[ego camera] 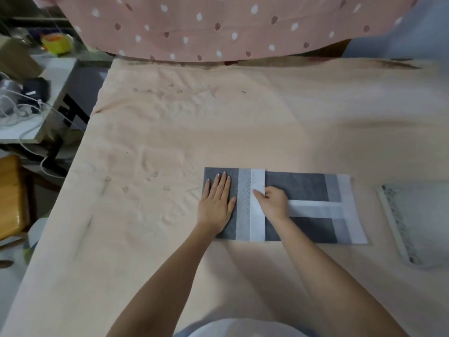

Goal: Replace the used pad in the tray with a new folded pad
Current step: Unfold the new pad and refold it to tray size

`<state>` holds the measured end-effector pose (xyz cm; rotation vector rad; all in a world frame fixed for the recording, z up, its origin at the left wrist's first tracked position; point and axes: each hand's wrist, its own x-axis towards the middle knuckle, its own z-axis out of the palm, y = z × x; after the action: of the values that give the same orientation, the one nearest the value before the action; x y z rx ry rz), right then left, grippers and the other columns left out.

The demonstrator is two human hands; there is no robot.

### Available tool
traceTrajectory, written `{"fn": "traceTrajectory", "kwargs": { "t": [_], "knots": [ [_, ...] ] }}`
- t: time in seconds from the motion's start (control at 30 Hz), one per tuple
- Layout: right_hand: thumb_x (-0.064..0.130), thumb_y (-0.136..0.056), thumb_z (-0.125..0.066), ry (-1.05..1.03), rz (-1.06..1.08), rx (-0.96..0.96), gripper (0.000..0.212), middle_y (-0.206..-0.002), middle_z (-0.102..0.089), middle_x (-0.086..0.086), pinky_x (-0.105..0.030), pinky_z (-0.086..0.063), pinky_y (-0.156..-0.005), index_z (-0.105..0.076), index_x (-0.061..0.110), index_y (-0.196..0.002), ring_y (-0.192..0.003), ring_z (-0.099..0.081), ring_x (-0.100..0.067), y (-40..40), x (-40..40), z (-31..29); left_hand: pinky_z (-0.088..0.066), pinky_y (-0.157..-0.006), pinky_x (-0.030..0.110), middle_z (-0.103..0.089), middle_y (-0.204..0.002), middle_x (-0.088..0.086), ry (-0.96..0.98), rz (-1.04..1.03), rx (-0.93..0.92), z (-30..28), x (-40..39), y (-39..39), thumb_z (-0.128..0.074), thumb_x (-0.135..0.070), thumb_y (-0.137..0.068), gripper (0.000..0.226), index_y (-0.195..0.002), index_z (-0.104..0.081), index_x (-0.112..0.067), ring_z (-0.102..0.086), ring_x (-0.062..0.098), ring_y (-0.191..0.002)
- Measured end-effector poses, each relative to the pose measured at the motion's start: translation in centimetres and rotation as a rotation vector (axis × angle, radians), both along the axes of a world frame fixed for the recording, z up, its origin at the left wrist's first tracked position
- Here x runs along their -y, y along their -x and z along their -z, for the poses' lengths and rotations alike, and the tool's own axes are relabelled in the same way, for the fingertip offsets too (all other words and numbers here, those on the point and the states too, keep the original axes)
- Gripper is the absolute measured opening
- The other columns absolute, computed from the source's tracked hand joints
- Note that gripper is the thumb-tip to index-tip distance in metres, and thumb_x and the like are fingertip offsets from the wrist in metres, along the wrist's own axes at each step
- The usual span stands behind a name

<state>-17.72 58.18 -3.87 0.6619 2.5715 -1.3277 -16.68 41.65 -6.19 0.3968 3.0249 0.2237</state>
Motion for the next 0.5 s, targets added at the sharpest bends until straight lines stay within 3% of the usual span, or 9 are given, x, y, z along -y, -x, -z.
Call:
{"fn": "traceTrajectory", "kwargs": {
  "t": [0.1,0.17,0.27,0.33,0.4,0.5],
  "knots": [
    [0.030,-0.088,-0.064,-0.085,-0.018,-0.025,0.041,-0.050,-0.043,0.006,-0.025,-0.027,-0.045,-0.042,0.016,-0.057,-0.047,-0.039,-0.008,-0.2,0.2,0.4,0.013,-0.116,0.036,-0.006,-0.158,0.005,0.026,-0.019,0.018,0.7,0.1,0.0,-0.017,-0.043,-0.100,0.061,-0.149,-0.005,-0.009,0.000,0.019,-0.146],
    [0.033,-0.089,-0.062,-0.158,-0.027,-0.039,0.029,-0.054,-0.048,0.010,-0.022,-0.029,-0.044,-0.051,0.015,-0.069,-0.050,-0.045,-0.005,-0.4,0.4,0.4,0.013,-0.116,0.035,-0.006,-0.158,0.005,0.028,-0.024,0.020,0.9,0.1,0.0,-0.017,-0.043,-0.100,0.061,-0.149,-0.005,-0.009,0.000,0.019,-0.146],
    [0.028,-0.091,-0.060,-0.305,0.003,-0.119,0.018,-0.073,-0.059,0.004,-0.023,-0.033,-0.049,-0.055,0.011,-0.087,-0.067,-0.057,-0.014,-1.0,0.9,-0.1,0.012,-0.116,0.036,-0.008,-0.158,0.005,0.028,-0.029,0.008,1.1,0.0,0.0,-0.019,-0.043,-0.100,0.061,-0.150,-0.007,-0.009,-0.002,0.019,-0.146],
    [0.020,-0.091,-0.056,-0.503,-0.036,-0.225,0.016,-0.098,-0.060,-0.008,-0.030,-0.044,-0.066,-0.057,0.006,-0.099,-0.090,-0.058,-0.024,-1.3,1.4,-0.2,0.008,-0.117,0.037,-0.011,-0.158,0.006,0.014,-0.038,0.003,1.1,-0.2,0.0,-0.018,-0.043,-0.100,0.061,-0.149,-0.011,-0.008,-0.006,0.021,-0.146],
    [0.017,-0.094,-0.050,-0.609,-0.200,-0.280,0.033,-0.129,-0.052,-0.016,-0.038,-0.044,-0.091,-0.053,0.003,-0.123,-0.117,-0.050,-0.031,-1.5,2.3,-0.1,0.006,-0.118,0.038,-0.012,-0.157,0.006,0.010,-0.041,-0.007,1.2,-0.3,-0.1,-0.012,-0.044,-0.098,0.063,-0.149,-0.012,-0.007,-0.007,0.021,-0.146],
    [0.024,-0.100,-0.032,-0.671,-0.526,-0.265,0.052,-0.157,-0.016,-0.011,-0.039,-0.015,-0.118,-0.022,0.005,-0.148,-0.146,-0.012,-0.026,-1.3,4.0,0.6,0.002,-0.119,0.040,-0.011,-0.157,0.007,0.011,-0.045,-0.010,1.3,-0.5,-0.1,-0.007,-0.042,-0.097,0.063,-0.149,-0.013,-0.007,-0.008,0.022,-0.146]
  ]
}}
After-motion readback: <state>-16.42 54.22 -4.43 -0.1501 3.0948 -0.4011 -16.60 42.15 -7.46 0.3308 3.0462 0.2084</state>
